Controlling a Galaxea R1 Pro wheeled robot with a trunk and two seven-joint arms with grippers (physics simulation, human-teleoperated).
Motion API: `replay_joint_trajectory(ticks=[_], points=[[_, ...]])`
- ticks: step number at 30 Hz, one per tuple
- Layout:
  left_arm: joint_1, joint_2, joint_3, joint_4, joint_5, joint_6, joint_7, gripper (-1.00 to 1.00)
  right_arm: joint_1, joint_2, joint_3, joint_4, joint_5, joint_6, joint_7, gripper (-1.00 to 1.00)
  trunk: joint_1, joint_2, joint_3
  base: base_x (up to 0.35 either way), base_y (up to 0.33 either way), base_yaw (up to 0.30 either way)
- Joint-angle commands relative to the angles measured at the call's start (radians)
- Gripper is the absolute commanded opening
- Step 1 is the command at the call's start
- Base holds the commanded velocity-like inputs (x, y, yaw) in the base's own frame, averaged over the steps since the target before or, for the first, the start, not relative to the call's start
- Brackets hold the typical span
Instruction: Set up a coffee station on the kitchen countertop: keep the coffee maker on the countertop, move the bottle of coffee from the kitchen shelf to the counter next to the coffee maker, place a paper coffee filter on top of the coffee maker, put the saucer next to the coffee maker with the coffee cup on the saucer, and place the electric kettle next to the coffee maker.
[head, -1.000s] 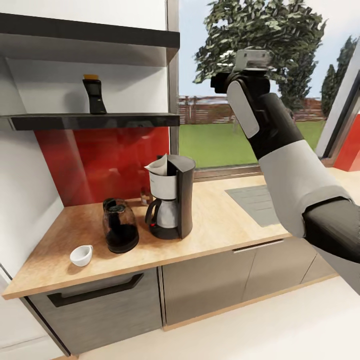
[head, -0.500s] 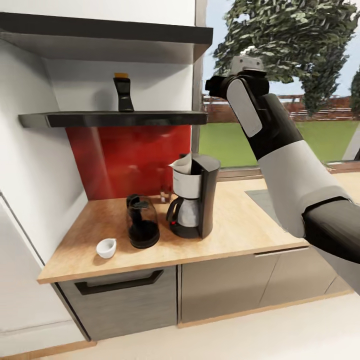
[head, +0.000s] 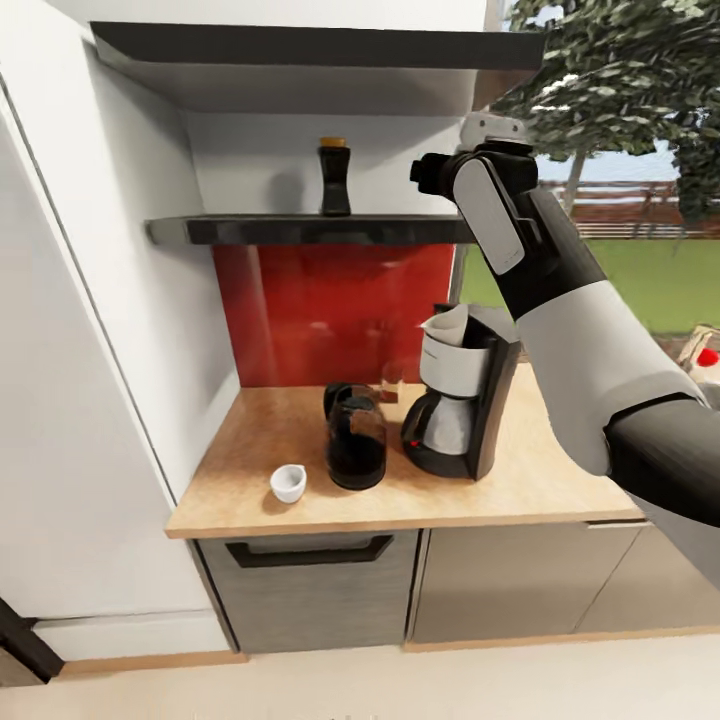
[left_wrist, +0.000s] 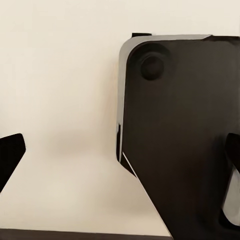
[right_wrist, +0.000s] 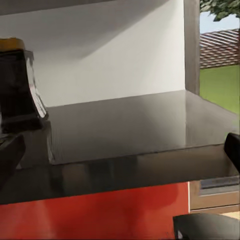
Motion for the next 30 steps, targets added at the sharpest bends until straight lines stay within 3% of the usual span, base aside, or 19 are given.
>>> replay_joint_trajectory(ticks=[1,11,20,30], points=[[0.0,0.0,-0.005,0.0,0.01,-0.002,0.0,1.0,-0.002,0.0,0.003,0.0,-0.01,0.001,-0.01,1.0,0.001,-0.002,-0.003,0.0,0.314,0.219],[-0.001,0.001,-0.005,0.0,0.01,0.002,0.0,1.0,-0.002,0.0,0.003,0.0,-0.01,0.001,-0.011,1.0,0.001,-0.002,-0.016,0.115,0.278,0.219],[0.0,0.0,-0.008,0.0,0.01,0.002,0.0,1.0,-0.002,-0.001,0.002,-0.002,-0.009,0.001,-0.011,1.0,0.001,-0.002,-0.027,0.025,0.021,0.211],[0.0,0.0,-0.007,0.0,0.01,0.002,0.0,1.0,-0.002,-0.003,0.001,-0.006,-0.009,0.002,-0.013,1.0,0.001,-0.002,-0.028,0.077,0.0,0.025]])
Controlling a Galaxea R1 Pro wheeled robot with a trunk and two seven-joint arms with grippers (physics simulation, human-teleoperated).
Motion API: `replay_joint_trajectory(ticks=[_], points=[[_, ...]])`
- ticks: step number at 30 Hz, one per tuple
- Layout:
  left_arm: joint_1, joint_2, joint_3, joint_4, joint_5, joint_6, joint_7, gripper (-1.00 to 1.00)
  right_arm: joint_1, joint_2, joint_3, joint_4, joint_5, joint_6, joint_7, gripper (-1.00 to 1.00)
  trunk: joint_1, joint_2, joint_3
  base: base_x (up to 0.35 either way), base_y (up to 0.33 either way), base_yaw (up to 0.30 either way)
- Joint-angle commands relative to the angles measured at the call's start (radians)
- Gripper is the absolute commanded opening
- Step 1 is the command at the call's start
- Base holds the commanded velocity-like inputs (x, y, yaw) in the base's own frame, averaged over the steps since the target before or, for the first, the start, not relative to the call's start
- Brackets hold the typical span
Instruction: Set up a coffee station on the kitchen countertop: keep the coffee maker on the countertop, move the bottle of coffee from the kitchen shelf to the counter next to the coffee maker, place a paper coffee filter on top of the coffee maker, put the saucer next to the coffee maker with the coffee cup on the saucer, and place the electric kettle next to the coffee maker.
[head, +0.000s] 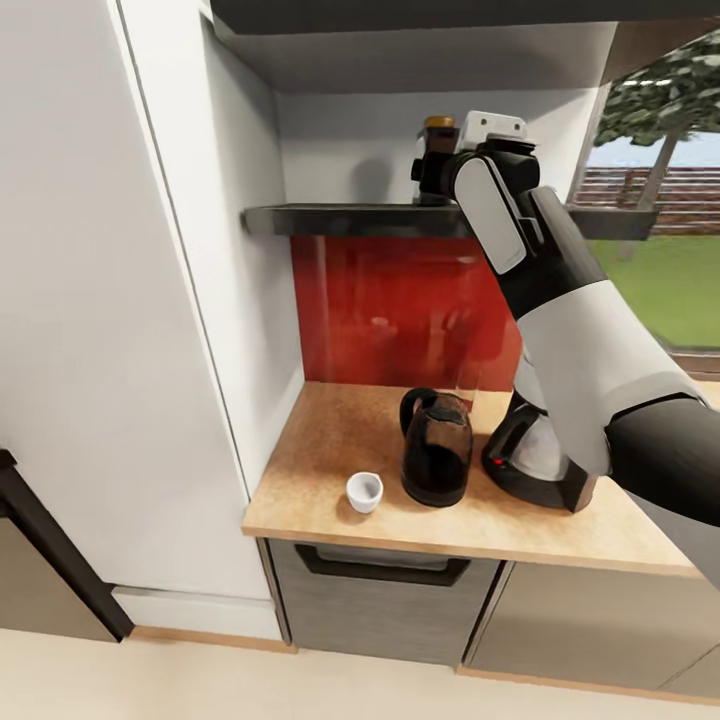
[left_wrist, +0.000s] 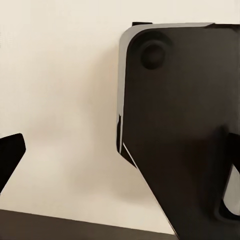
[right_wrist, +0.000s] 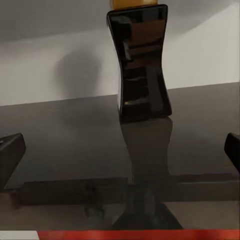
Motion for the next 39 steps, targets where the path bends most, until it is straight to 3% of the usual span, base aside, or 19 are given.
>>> replay_joint_trajectory(ticks=[1,39], points=[[0.0,0.0,-0.005,0.0,0.01,-0.003,0.0,1.0,-0.001,-0.001,0.003,-0.001,-0.011,0.001,-0.01,1.0,0.001,-0.002,-0.002,0.14,0.0,0.0],[0.0,-0.001,-0.006,0.0,0.01,-0.003,0.0,1.0,-0.001,-0.001,0.003,0.001,-0.012,0.001,-0.01,1.0,0.001,-0.002,0.052,0.027,0.0,0.0]])
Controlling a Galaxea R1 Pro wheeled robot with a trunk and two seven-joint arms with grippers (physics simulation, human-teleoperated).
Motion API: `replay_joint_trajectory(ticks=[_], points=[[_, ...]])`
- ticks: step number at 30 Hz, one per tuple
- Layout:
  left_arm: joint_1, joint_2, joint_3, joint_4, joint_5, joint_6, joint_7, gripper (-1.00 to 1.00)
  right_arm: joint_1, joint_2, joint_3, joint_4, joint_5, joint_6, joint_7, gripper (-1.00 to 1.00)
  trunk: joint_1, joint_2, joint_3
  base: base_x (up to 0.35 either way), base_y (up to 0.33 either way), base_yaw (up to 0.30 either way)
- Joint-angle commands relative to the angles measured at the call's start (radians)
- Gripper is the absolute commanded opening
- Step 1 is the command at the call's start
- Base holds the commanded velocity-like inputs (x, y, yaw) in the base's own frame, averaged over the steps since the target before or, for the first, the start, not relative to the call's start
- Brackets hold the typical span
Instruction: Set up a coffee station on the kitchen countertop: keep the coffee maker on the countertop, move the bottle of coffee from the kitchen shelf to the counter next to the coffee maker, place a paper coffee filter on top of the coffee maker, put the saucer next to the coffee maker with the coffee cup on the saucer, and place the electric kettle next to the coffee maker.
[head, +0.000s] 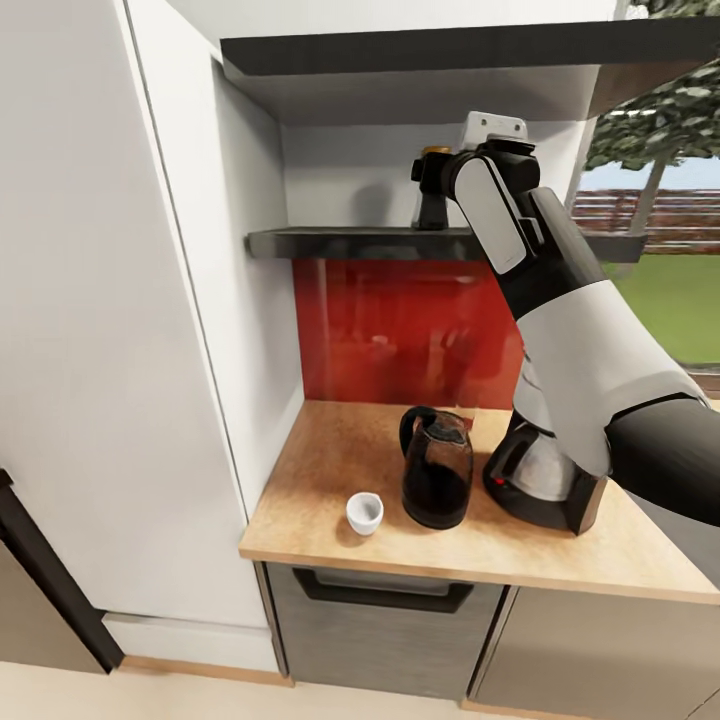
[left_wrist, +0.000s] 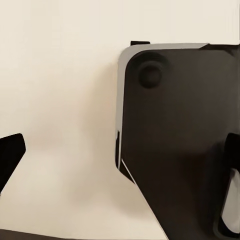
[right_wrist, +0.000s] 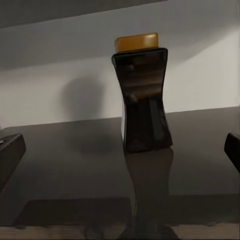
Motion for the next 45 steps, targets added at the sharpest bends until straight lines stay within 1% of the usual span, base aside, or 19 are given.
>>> replay_joint_trajectory(ticks=[1,10,20,27,36,41,45], points=[[0.0,0.0,-0.005,0.0,0.01,-0.002,0.0,1.0,-0.001,0.0,0.003,0.0,-0.011,0.001,-0.01,1.0,0.001,-0.002,-0.001,0.284,0.0,0.0],[0.0,0.0,-0.005,0.0,0.01,-0.002,0.0,1.0,-0.001,0.0,0.004,0.002,-0.011,0.002,-0.009,1.0,0.001,-0.002,0.001,0.306,0.0,0.0],[0.0,0.0,-0.005,0.001,0.01,-0.002,0.0,1.0,-0.001,0.0,0.004,0.003,-0.01,0.004,-0.009,1.0,0.001,-0.002,0.001,0.033,0.0,0.0],[0.0,0.0,-0.006,0.001,0.01,-0.002,0.0,1.0,-0.001,0.0,0.004,0.003,-0.01,0.004,-0.009,1.0,0.001,-0.002,0.001,0.145,0.0,0.0],[0.0,0.0,-0.007,0.004,0.01,-0.001,0.0,1.0,-0.001,0.0,0.003,0.003,-0.01,0.004,-0.009,1.0,0.001,-0.002,0.001,0.013,0.0,0.0],[0.0,0.0,-0.007,0.015,0.01,-0.001,0.0,1.0,-0.001,-0.001,0.003,0.003,-0.01,0.004,-0.009,1.0,0.001,-0.002,0.001,0.219,0.0,0.0],[0.0,0.0,-0.007,0.016,0.01,-0.001,0.0,1.0,-0.001,-0.002,0.003,0.003,-0.01,0.004,-0.009,1.0,0.001,-0.002,0.001,0.064,0.0,0.0]])
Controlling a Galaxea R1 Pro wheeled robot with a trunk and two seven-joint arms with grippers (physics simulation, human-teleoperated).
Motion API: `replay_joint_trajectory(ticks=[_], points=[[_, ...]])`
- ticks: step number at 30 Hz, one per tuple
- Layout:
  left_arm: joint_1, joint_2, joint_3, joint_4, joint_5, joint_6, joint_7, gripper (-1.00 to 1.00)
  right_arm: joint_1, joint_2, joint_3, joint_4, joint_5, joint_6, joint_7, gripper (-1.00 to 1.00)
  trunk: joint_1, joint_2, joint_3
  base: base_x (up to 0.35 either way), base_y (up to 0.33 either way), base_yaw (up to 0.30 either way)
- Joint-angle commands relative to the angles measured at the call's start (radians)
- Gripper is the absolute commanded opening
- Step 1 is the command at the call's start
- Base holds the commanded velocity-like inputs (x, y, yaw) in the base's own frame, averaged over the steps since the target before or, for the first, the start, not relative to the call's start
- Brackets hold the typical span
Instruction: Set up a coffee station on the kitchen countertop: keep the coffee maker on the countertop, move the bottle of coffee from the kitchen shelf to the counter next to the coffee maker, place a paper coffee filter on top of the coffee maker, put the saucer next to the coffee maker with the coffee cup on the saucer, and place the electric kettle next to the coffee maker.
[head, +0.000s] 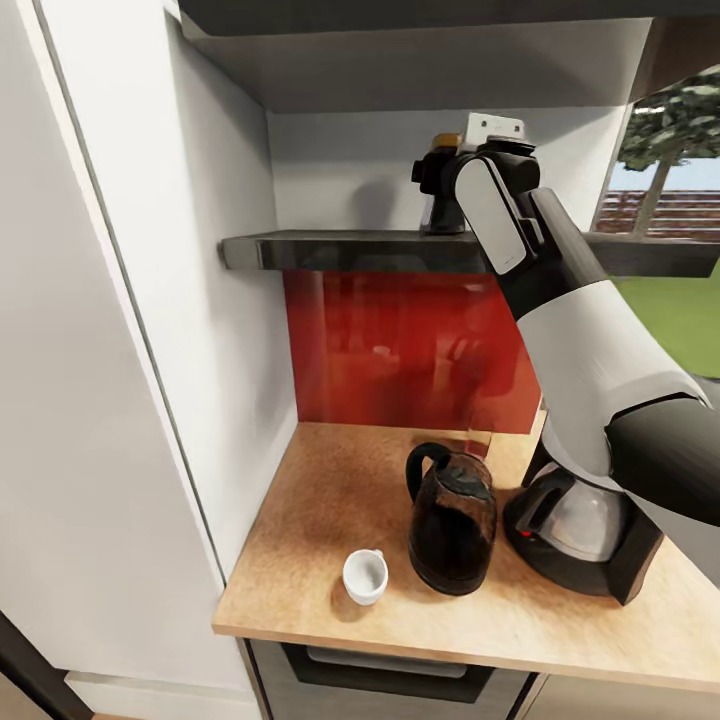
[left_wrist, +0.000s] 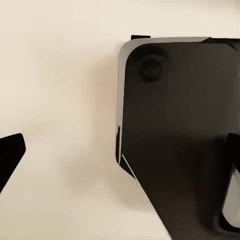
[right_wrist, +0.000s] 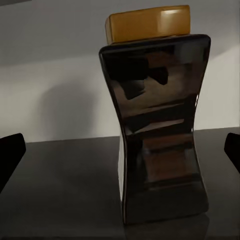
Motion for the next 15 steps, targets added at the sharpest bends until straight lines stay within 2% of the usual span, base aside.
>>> replay_joint_trajectory(ticks=[1,4,8,15], points=[[0.0,0.0,-0.005,0.0,0.01,-0.002,0.0,1.0,-0.001,-0.001,0.003,-0.001,-0.01,0.001,-0.01,1.0,0.001,-0.002,-0.002,0.012,0.0,0.0],[0.0,0.0,-0.005,0.0,0.01,-0.002,0.0,1.0,-0.001,-0.001,0.003,-0.001,-0.011,0.001,-0.01,1.0,0.001,-0.002,-0.002,0.074,0.0,0.0],[0.0,-0.001,-0.005,0.0,0.01,-0.002,0.0,1.0,-0.001,-0.001,0.003,-0.001,-0.01,0.001,-0.01,1.0,0.001,-0.002,-0.002,0.218,0.0,0.0],[0.0,-0.003,-0.005,0.0,0.01,-0.002,0.0,1.0,-0.001,-0.002,0.003,-0.001,-0.01,0.001,-0.01,1.0,0.001,-0.002,-0.002,0.022,0.0,0.0]])
